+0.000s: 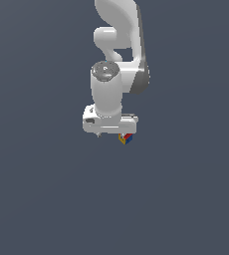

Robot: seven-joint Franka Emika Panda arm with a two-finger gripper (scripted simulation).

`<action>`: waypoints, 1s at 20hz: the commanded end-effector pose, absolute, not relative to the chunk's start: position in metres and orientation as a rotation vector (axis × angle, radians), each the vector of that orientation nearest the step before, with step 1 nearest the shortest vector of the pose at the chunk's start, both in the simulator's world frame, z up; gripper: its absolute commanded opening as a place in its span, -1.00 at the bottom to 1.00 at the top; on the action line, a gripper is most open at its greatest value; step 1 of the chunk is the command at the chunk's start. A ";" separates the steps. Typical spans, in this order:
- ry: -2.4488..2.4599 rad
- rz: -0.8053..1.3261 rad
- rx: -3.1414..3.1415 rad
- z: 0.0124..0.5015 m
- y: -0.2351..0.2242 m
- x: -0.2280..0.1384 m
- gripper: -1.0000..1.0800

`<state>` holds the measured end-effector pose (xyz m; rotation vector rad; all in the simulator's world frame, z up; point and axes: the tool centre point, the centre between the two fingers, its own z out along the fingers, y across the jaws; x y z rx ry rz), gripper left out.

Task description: Pick up the object and move it to a goal position.

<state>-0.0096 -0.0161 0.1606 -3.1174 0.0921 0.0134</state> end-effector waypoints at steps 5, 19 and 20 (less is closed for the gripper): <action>0.094 0.025 -3.124 0.158 -0.025 -0.012 0.92; 0.054 0.052 -3.140 0.150 -0.040 -0.019 0.92; 0.036 0.051 -3.141 0.149 -0.039 -0.020 0.92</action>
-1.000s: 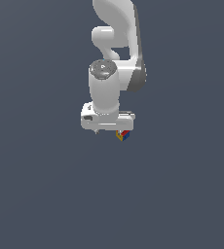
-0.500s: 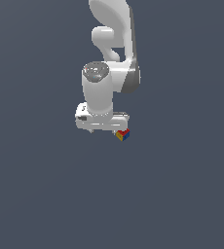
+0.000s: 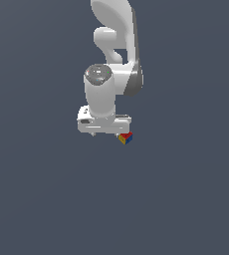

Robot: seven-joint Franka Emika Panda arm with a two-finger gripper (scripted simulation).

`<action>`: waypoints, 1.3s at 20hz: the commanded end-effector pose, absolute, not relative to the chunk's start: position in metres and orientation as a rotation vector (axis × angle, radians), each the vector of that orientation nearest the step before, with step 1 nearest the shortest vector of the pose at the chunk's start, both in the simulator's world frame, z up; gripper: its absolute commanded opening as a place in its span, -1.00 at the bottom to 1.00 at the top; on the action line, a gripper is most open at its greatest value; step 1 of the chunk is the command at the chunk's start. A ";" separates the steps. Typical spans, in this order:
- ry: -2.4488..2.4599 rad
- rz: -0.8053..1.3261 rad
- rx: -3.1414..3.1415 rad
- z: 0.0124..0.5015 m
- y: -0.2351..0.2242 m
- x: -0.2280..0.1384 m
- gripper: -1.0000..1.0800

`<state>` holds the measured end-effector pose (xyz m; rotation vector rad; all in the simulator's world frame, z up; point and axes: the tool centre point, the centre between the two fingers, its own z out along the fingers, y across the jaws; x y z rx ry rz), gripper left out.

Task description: Pick up the object and move it to a goal position.

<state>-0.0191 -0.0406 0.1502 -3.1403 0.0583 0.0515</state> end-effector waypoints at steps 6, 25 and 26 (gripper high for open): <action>-0.132 0.045 -3.140 0.138 -0.024 -0.029 0.92; -1.002 0.007 -2.979 0.089 0.049 -0.085 0.92; -1.027 0.005 -2.970 0.088 0.051 -0.087 0.92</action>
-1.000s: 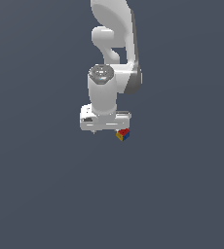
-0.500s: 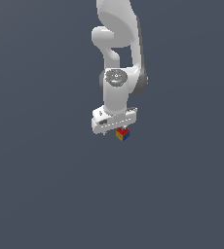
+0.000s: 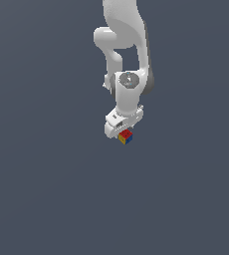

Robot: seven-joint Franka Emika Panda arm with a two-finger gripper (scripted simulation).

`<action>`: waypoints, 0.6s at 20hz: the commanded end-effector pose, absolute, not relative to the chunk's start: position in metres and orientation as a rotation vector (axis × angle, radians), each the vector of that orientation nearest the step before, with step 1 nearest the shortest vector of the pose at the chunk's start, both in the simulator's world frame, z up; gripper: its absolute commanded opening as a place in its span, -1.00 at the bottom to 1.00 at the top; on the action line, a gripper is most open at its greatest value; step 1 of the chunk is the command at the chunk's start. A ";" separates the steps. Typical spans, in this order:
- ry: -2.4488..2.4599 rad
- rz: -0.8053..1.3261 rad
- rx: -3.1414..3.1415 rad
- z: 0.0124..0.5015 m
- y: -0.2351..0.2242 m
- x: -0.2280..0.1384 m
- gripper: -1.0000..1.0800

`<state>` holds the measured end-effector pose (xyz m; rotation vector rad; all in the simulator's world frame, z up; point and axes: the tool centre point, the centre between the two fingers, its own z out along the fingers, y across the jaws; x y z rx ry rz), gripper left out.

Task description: Pick up the object and move it to a goal position.

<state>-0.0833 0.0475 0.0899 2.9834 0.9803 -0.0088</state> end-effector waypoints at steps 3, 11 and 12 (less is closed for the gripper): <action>1.084 -0.002 2.948 0.085 0.056 -0.091 0.92; 1.112 -0.001 2.938 0.082 0.058 -0.094 0.92; 1.113 -0.001 2.938 0.081 0.059 -0.094 0.92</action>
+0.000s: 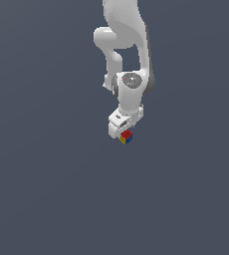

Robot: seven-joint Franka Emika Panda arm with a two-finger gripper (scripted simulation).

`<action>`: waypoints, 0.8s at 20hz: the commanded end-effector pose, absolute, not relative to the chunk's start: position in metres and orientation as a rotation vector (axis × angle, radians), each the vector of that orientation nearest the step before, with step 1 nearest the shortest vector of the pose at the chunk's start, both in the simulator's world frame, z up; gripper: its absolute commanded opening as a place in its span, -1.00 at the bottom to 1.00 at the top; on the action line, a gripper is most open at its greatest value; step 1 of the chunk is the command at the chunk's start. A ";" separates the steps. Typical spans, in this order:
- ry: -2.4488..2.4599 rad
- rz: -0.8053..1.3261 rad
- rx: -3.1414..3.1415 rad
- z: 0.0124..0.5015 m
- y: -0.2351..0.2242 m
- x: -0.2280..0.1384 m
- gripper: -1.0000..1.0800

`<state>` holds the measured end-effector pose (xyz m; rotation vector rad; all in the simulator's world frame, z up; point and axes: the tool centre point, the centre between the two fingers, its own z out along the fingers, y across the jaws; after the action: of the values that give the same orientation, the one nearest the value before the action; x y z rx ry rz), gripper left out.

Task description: Pick up the object and move it to a goal position.

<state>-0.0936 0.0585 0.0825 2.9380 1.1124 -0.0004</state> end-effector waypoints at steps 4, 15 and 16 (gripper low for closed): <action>1.115 -0.001 2.937 0.069 0.059 -0.094 0.92; 1.121 0.000 2.935 0.033 0.059 -0.095 0.92; 1.121 0.000 2.935 0.033 0.059 -0.095 0.92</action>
<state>-0.0952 0.0589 0.0344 2.9352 1.1210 -0.0019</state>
